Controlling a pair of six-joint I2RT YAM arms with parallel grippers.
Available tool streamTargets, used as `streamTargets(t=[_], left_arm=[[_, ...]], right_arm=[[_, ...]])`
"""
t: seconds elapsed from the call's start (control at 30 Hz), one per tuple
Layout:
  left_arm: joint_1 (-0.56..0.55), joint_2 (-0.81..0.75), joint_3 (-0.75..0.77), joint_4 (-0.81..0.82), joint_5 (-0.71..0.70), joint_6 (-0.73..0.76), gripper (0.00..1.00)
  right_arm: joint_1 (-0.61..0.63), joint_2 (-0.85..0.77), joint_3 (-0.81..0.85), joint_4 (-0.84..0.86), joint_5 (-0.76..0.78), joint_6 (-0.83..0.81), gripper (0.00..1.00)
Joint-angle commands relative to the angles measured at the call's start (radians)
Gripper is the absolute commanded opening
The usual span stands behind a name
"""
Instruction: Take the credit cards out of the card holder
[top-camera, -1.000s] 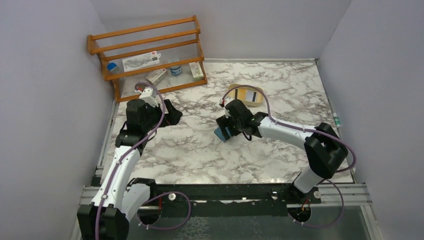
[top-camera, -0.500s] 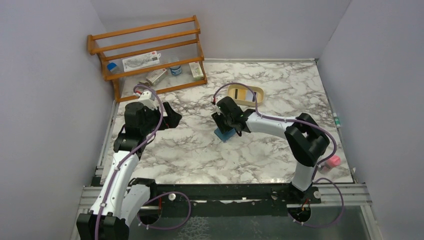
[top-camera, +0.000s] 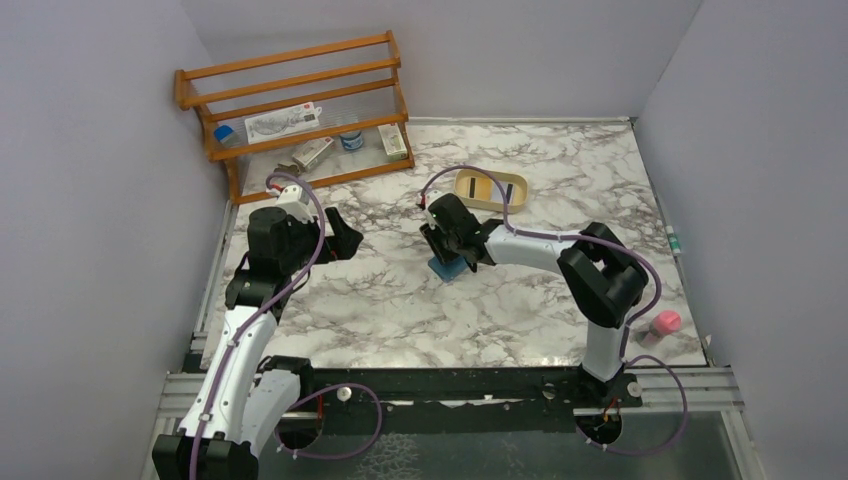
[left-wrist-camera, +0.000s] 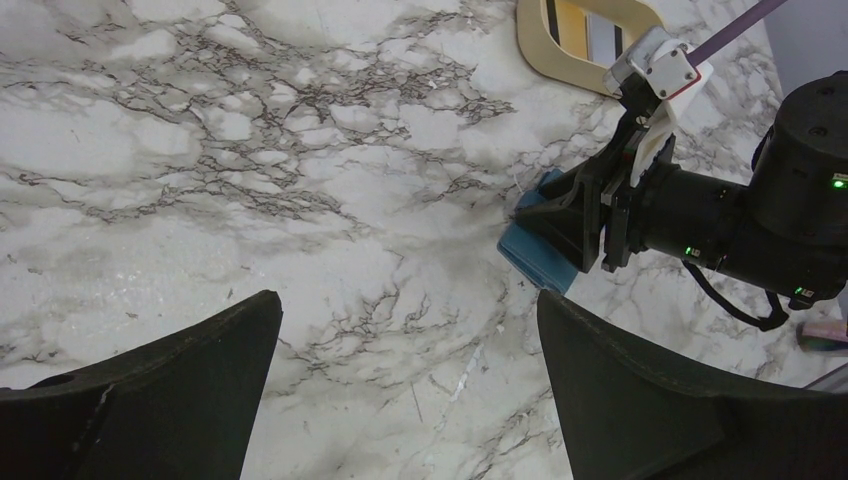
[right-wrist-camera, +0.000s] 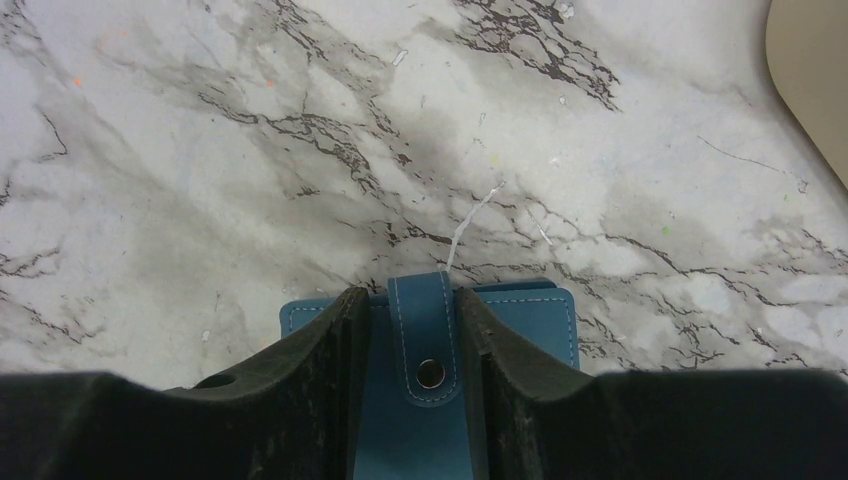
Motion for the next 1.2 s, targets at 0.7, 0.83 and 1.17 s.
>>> streamTargets(t=[0.7,0.83,1.17], left_arm=[[0.003,-0.026,-0.011,-0.001,-0.002,0.009,0.99],[0.003,-0.026,-0.012,-0.001,-0.002,0.009,0.99],[0.003,-0.028,-0.016,0.000,-0.006,0.008,0.99]], right_arm=[[-0.004,-0.095,-0.063,-0.060,0.067,0.053,0.40],[-0.005,-0.124,-0.084,-0.054,0.060,0.063,0.40],[-0.010,-0.143,-0.117,-0.034,0.032,0.068,0.44]])
